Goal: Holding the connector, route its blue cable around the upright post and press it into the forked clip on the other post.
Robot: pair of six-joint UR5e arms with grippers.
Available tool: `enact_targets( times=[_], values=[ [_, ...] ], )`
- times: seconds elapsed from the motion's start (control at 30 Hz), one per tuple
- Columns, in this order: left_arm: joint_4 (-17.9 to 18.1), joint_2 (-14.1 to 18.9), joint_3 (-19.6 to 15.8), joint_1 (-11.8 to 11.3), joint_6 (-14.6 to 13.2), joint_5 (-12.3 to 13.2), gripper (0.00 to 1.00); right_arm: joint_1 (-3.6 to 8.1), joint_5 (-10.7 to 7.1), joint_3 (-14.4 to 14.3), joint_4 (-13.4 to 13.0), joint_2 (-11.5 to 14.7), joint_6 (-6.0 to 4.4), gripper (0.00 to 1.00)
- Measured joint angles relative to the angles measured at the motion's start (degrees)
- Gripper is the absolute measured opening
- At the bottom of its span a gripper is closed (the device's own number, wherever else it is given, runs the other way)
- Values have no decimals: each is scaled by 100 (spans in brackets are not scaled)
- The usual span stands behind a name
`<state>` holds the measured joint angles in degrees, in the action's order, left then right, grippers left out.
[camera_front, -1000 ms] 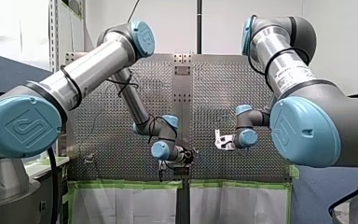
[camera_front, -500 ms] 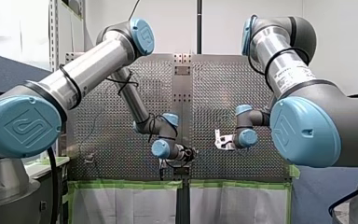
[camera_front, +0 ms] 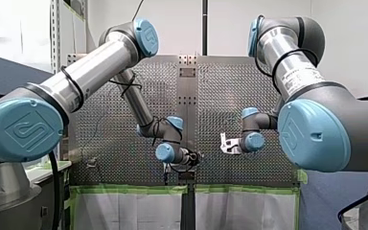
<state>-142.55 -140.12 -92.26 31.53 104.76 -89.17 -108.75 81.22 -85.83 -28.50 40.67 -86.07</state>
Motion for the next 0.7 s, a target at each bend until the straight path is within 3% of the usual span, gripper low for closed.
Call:
enact_targets(
  times=[0.33,0.7],
  values=[
    [38,52,-105,0,-35,-27,100,-7,0,7,0,0,1,0],
    [449,463,-538,91,-198,-426,100,-7,2,10,-2,1,1,0]
  ],
)
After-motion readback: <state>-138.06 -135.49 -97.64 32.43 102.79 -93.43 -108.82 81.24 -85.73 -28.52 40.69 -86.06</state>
